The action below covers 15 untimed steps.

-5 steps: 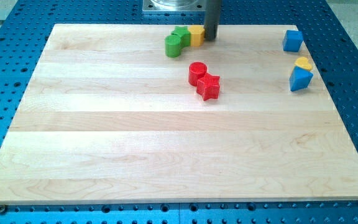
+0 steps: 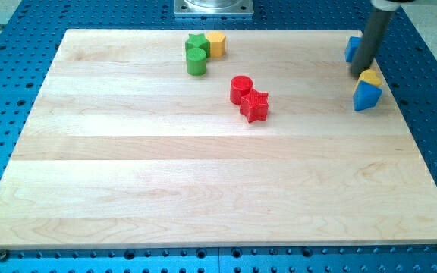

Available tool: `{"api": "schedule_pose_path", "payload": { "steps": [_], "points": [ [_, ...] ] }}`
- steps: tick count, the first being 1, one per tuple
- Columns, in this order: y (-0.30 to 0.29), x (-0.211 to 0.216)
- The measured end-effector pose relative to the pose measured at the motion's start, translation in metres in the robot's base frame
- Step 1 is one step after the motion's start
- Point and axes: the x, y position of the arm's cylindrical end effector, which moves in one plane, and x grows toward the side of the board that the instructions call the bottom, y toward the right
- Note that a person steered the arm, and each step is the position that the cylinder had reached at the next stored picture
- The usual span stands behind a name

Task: Move the heart to the bottom of the hexagon

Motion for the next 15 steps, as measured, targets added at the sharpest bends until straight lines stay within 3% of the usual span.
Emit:
{"api": "schedule_pose_path", "payload": {
  "steps": [1, 2, 3, 4, 7, 11, 14, 15],
  "points": [
    [0.064, 0.001],
    [0.064, 0.006],
    [0.064, 0.056],
    [0.056, 0.071],
    [0.039, 0.059],
    [-0.213, 0.025],
    [-0.222, 0.023],
    [-0.243, 0.003]
  ]
}}
